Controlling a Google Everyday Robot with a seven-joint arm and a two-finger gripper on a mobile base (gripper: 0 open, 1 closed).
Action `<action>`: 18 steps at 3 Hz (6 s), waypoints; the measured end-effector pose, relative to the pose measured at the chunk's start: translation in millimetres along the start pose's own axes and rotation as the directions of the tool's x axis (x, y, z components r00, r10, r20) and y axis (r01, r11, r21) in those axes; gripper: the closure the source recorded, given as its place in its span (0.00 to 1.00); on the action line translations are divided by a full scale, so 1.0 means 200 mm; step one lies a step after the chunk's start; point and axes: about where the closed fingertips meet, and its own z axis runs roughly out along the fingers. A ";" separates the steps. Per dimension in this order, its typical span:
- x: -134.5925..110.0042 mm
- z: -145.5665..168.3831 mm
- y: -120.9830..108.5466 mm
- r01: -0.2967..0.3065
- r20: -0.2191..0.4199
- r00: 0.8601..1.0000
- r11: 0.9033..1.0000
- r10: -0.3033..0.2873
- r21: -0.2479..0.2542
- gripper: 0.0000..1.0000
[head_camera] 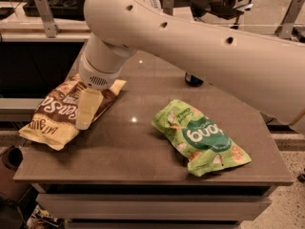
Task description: Pick brown chip bag
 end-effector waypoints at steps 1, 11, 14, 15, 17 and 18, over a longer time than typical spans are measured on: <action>-0.11 0.17 0.03 0.058 -0.014 0.998 0.997 -0.059 -0.051 0.00; -0.39 0.41 0.05 0.174 0.004 0.985 0.982 -0.174 -0.074 1.00; -0.39 0.41 0.05 0.174 0.004 0.985 0.982 -0.174 -0.074 1.00; -0.39 0.41 0.05 0.175 0.005 0.985 0.982 -0.175 -0.074 1.00; -0.39 0.41 0.05 0.175 0.005 0.985 0.982 -0.175 -0.074 1.00; -0.39 0.41 0.05 0.175 0.005 0.985 0.982 -0.175 -0.073 1.00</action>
Offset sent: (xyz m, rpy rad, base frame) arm 0.0057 0.1175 -0.0371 -0.0445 -0.0342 0.1940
